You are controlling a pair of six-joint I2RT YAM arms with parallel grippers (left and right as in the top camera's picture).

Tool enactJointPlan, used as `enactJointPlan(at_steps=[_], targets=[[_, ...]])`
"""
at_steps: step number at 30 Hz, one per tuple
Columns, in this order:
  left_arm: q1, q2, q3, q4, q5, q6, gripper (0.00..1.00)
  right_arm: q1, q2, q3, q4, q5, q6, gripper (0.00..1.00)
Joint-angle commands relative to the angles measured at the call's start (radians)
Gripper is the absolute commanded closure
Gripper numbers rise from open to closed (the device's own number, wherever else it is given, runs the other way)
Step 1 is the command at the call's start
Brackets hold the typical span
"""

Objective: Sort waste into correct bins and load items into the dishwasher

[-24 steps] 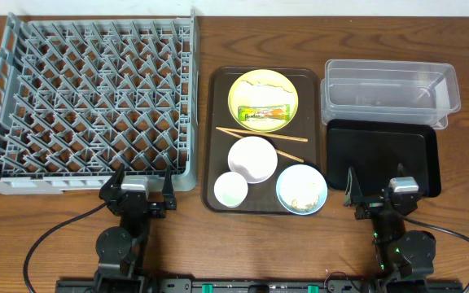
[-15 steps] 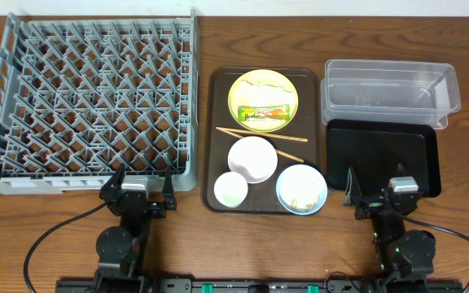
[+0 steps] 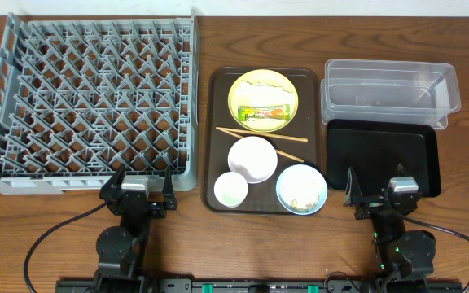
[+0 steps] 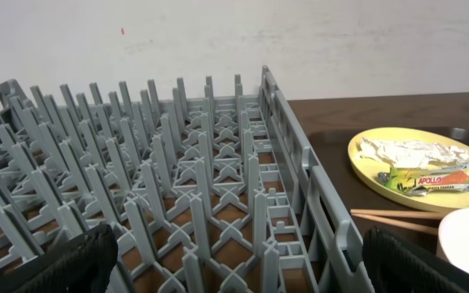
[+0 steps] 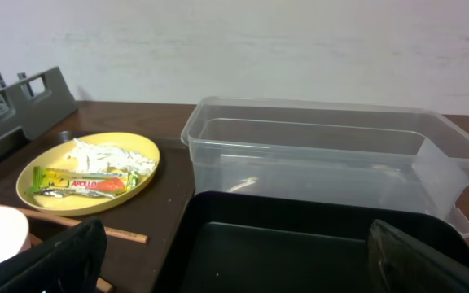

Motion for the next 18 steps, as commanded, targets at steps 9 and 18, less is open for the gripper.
enactJointPlan(at_steps=[9, 18], targets=[[-0.001, 0.002, -0.017, -0.039, -0.019, 0.017, 0.04, 0.010, 0.002, -0.001, -0.004, -0.005, -0.004, 0.01], [-0.001, 0.002, -0.017, -0.039, -0.020, 0.017, 0.04, 0.010, 0.002, -0.001, -0.001, 0.014, -0.019, 0.01]])
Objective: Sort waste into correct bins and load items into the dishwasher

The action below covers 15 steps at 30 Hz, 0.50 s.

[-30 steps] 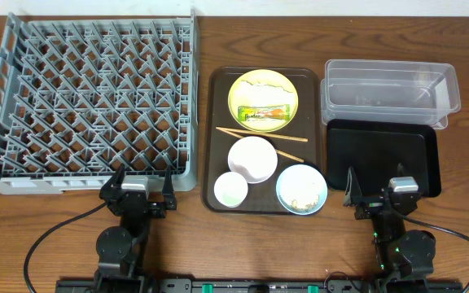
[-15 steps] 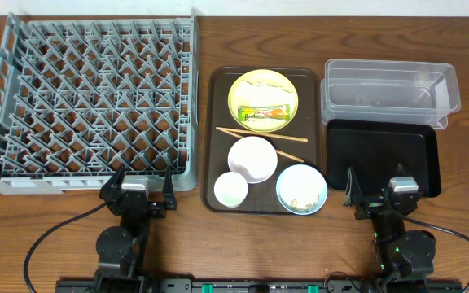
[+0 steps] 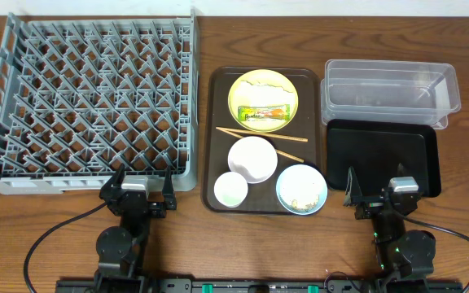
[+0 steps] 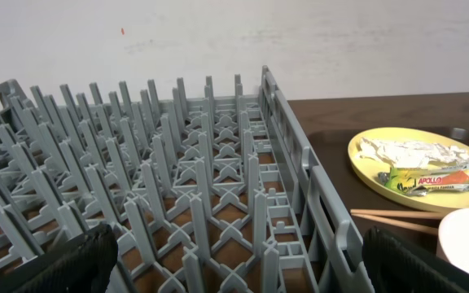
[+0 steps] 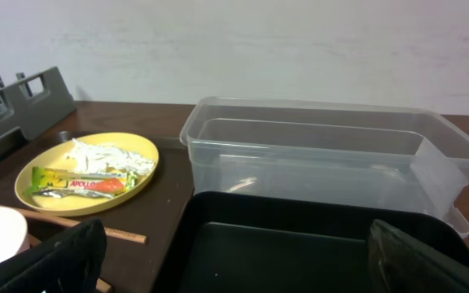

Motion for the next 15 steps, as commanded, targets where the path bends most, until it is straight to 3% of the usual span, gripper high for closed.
enactJointPlan(at_steps=[1, 15], targets=[[-0.001, 0.002, -0.017, -0.039, -0.019, 0.017, 0.04, 0.010, 0.002, -0.001, -0.002, 0.009, -0.018, 0.01], [-0.001, 0.002, -0.017, -0.039, -0.020, 0.017, 0.04, 0.010, 0.002, -0.001, -0.002, 0.001, -0.015, 0.01]])
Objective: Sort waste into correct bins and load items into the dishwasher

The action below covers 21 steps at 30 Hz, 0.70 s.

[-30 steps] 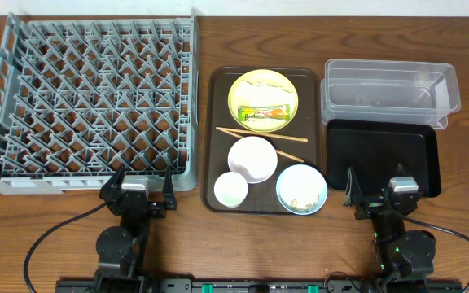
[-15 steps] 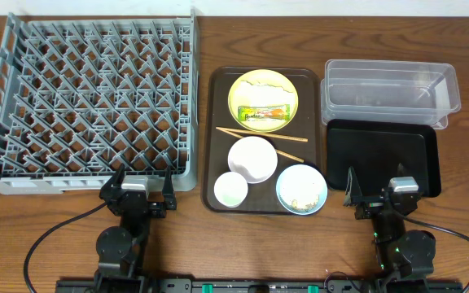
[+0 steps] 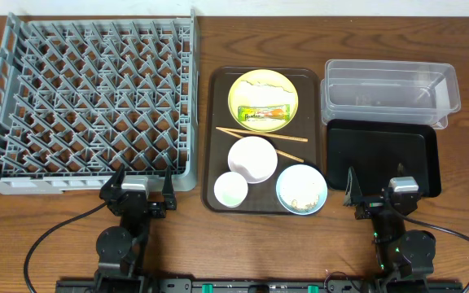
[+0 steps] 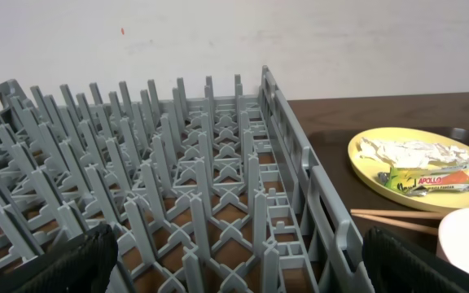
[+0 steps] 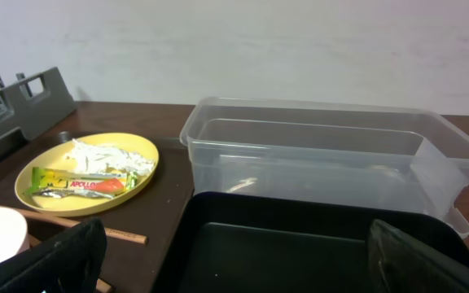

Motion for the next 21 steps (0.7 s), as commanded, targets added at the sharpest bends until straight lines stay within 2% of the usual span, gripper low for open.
enactJointPlan(at_steps=[1, 5, 15, 21], targets=[[-0.001, 0.002, -0.017, -0.039, -0.020, 0.017, 0.04, 0.010, 0.002, -0.001, -0.002, 0.008, -0.015, 0.01], [-0.001, 0.002, -0.017, -0.039, -0.020, 0.017, 0.04, 0.010, 0.002, -0.001, 0.038, 0.087, -0.015, 0.01], [-0.001, 0.002, -0.017, -0.039, -0.020, 0.017, 0.04, 0.010, 0.002, 0.014, 0.269, 0.079, 0.015, 0.01], [-0.001, 0.002, -0.017, -0.039, -0.020, 0.017, 0.04, 0.010, 0.047, 0.136, 0.265, 0.079, 0.015, 0.01]])
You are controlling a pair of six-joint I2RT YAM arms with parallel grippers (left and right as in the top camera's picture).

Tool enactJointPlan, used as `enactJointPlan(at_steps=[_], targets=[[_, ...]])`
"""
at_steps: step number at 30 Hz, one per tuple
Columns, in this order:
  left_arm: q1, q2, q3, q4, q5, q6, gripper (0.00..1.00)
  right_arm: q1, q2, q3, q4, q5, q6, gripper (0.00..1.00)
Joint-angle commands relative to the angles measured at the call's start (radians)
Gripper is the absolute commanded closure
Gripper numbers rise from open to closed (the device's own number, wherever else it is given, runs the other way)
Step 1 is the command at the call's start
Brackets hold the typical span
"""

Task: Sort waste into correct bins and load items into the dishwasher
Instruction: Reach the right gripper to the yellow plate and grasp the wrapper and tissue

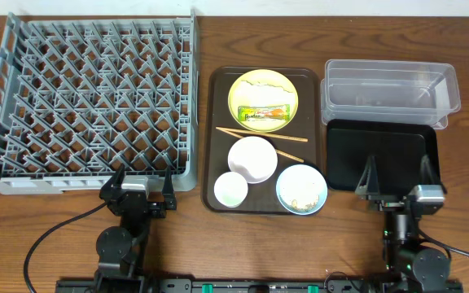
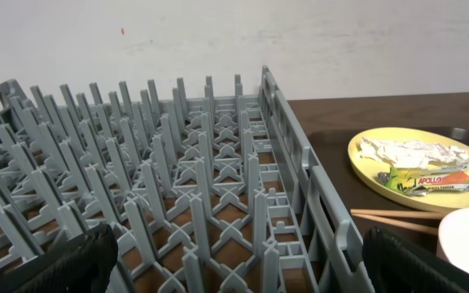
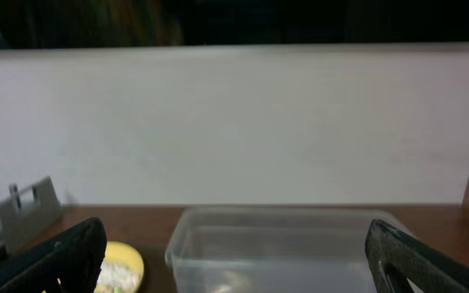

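Note:
A grey dish rack (image 1: 88, 98) fills the left of the table. On the brown tray (image 1: 216, 122) stand a yellow plate (image 1: 263, 99) with a green wrapper (image 1: 264, 114) and crumpled paper (image 2: 405, 151), chopsticks (image 1: 260, 134), a white bowl (image 1: 252, 159), a small white cup (image 1: 230, 189) and a blue-rimmed dish (image 1: 301, 189) with crumbs. A clear bin (image 1: 389, 89) and a black bin (image 1: 381, 155) sit at the right. My left gripper (image 1: 140, 189) is open at the rack's near edge. My right gripper (image 1: 398, 179) is open over the black bin's near edge, empty.
The rack's near wall (image 2: 332, 220) stands right in front of the left gripper (image 2: 238, 260). The right wrist view looks high: white wall, the clear bin (image 3: 283, 244), a slice of the yellow plate (image 3: 120, 268) and a rack corner (image 3: 23, 207).
My right arm has shifted to the right and its wrist view has lifted, so the black bin has dropped out of that view. The left arm and all the items are unmoved.
At all three earlier moments both grippers rested open near the table's front edge, the left facing the rack, the right facing the two bins. Nothing on the tray moved. Now only the right arm stands differently, further right and looking higher.

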Motion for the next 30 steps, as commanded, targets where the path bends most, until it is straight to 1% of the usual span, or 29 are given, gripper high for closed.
enactJointPlan(at_steps=[1, 7, 12, 15, 17, 22, 25, 26, 28, 30], targets=[[-0.001, 0.002, -0.017, -0.039, -0.020, 0.017, 0.04, 0.010, 0.056, 0.111, -0.002, 0.012, 0.011, 0.01], [-0.001, 0.002, -0.017, -0.039, -0.020, 0.017, 0.04, 0.010, 0.290, 0.278, 0.015, -0.043, 0.010, 0.01], [-0.001, 0.002, -0.017, -0.039, -0.020, 0.017, 0.04, 0.010, 0.569, 0.465, 0.022, -0.125, 0.010, 0.01], [-0.001, 0.002, -0.017, -0.039, -0.020, 0.017, 0.04, 0.010, 0.753, 0.608, -0.004, -0.181, -0.025, 0.01], [-0.001, 0.002, -0.017, -0.039, -0.020, 0.017, 0.04, 0.010, 0.879, 0.739, -0.084, -0.245, -0.035, 0.01], [-0.001, 0.002, -0.017, -0.039, -0.020, 0.017, 0.04, 0.010, 1.178, 1.094, -0.366, -0.397, -0.047, 0.01], [-0.001, 0.002, -0.017, -0.039, -0.020, 0.017, 0.04, 0.011, 1.345, 1.309, -0.552, -0.505, -0.110, 0.01], [-0.001, 0.002, -0.017, -0.039, -0.020, 0.017, 0.04, 0.014, 1.432, 1.425, -0.659, -0.540, -0.145, 0.01], [-0.001, 0.002, -0.017, -0.039, -0.020, 0.017, 0.04, 0.026, 1.536, 1.561, -0.798, -0.545, -0.201, 0.01], [-0.001, 0.002, -0.017, -0.039, -0.020, 0.017, 0.04, 0.046, 1.635, 1.681, -0.938, -0.545, -0.293, 0.01]])
